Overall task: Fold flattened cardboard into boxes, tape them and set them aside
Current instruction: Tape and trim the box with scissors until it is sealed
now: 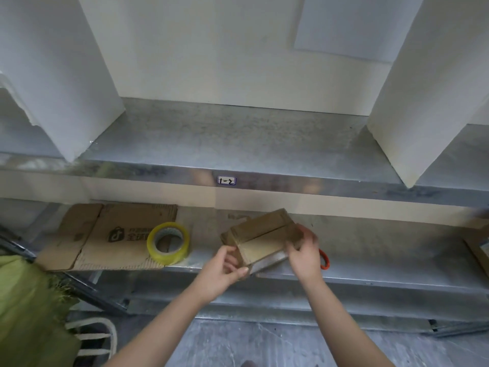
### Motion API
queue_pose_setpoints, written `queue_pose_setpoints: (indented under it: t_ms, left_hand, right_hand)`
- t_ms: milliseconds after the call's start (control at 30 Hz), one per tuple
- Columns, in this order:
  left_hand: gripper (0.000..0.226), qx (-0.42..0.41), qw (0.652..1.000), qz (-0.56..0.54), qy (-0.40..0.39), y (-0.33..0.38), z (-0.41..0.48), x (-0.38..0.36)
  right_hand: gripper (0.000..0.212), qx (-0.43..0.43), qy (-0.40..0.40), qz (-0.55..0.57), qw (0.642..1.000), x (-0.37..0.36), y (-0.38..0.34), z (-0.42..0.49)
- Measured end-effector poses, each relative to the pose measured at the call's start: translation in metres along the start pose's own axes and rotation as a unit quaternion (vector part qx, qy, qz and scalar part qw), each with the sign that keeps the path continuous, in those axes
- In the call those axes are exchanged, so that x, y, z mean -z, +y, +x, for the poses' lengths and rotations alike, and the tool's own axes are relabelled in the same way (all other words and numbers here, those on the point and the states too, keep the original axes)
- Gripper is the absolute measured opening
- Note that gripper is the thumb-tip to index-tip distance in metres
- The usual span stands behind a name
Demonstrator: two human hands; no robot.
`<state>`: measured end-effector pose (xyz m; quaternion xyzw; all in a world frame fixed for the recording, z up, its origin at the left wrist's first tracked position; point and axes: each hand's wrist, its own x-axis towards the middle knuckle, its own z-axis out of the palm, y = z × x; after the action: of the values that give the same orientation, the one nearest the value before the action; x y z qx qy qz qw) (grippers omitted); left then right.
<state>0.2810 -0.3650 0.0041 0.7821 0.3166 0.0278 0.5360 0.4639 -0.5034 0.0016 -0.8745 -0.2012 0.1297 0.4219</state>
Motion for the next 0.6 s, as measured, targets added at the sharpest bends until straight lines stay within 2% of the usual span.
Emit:
queue_pose_setpoints:
  t_ms: [67,133,200,300,333,400,500,600]
  left_hand:
    - [0.054,-0.017,0.996,0.045,0.073,0.006,0.012,0.003]
    - [0.073,-0.025,0.989,0.089,0.117,0.01,0.028,0.012]
    - [0.087,-0.045,0.989,0.122,0.067,0.013,0.043,0.022]
    - [0.085,-0.065,0.985,0.148,-0.06,0.017,0.055,0.028]
    - [0.084,-0.07,0.983,0.155,-0.065,0.016,0.056,0.025]
    - [0.09,-0.066,0.987,0.146,-0.007,0.013,0.052,0.013]
    - [0.094,-0.051,0.987,0.113,0.106,0.006,0.033,-0.02]
    - [0.072,-0.078,0.985,0.067,0.139,0.0,0.013,-0.049]
  right_hand:
    - [0.048,-0.011,-0.006,-0.017,1.0,0.008,-0.002,0.006]
    - [0.052,-0.009,-0.003,-0.042,0.999,0.009,-0.003,0.005]
    - [0.058,-0.023,0.009,-0.012,1.0,0.005,-0.004,0.0]
    - [0.06,-0.07,0.015,0.08,0.994,-0.002,-0.007,-0.014]
    - [0.06,-0.078,0.008,0.104,0.991,-0.004,-0.008,-0.021]
    - [0.059,-0.074,-0.007,0.136,0.988,-0.009,-0.005,-0.037]
    - [0.053,-0.042,-0.049,0.121,0.991,-0.021,0.002,-0.054]
    - [0.054,0.001,-0.069,0.108,0.992,-0.021,0.009,-0.048]
